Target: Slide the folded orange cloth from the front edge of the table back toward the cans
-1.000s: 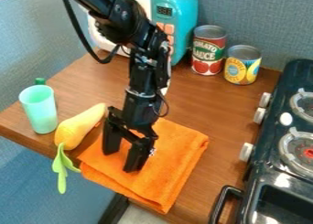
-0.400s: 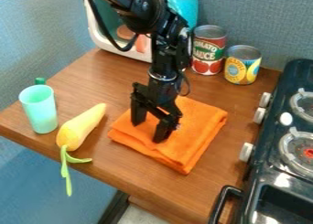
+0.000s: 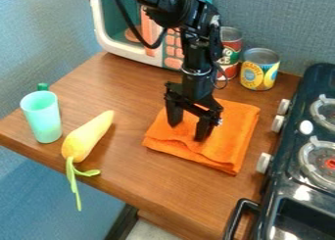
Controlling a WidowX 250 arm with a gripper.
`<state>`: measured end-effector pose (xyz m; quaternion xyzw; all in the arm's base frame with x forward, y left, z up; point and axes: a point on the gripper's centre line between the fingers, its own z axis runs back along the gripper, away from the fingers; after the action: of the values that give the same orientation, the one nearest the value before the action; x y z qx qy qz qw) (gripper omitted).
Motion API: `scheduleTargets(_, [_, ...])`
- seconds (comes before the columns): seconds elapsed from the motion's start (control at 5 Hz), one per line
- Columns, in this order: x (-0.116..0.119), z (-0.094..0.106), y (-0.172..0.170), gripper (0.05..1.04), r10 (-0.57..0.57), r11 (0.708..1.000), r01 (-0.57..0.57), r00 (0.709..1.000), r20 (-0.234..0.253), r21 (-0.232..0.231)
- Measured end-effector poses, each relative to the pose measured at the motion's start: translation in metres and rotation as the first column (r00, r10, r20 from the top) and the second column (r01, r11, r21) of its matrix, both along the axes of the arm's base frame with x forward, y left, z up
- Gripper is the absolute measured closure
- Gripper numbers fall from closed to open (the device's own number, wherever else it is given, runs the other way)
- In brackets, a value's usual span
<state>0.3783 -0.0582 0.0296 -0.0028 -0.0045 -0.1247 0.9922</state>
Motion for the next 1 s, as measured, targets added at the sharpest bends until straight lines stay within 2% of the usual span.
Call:
scheduleTargets(0.2, [0.008, 0.007, -0.008, 0.082, 0.026, 0.998, -0.026, 1.000, -0.009, -0.056])
scheduleTargets(0.4, [0.022, 0.007, -0.002, 0.083, 0.074, 0.996, -0.076, 0.997, -0.039, -0.055])
scheduleTargets(0.8, [0.053, -0.006, 0.021, 0.083, 0.148, 0.988, -0.143, 0.985, -0.094, 0.056])
scheduleTargets(1.0, [0.061, -0.005, 0.024, 0.083, 0.146, 0.987, -0.139, 0.985, -0.093, 0.077])
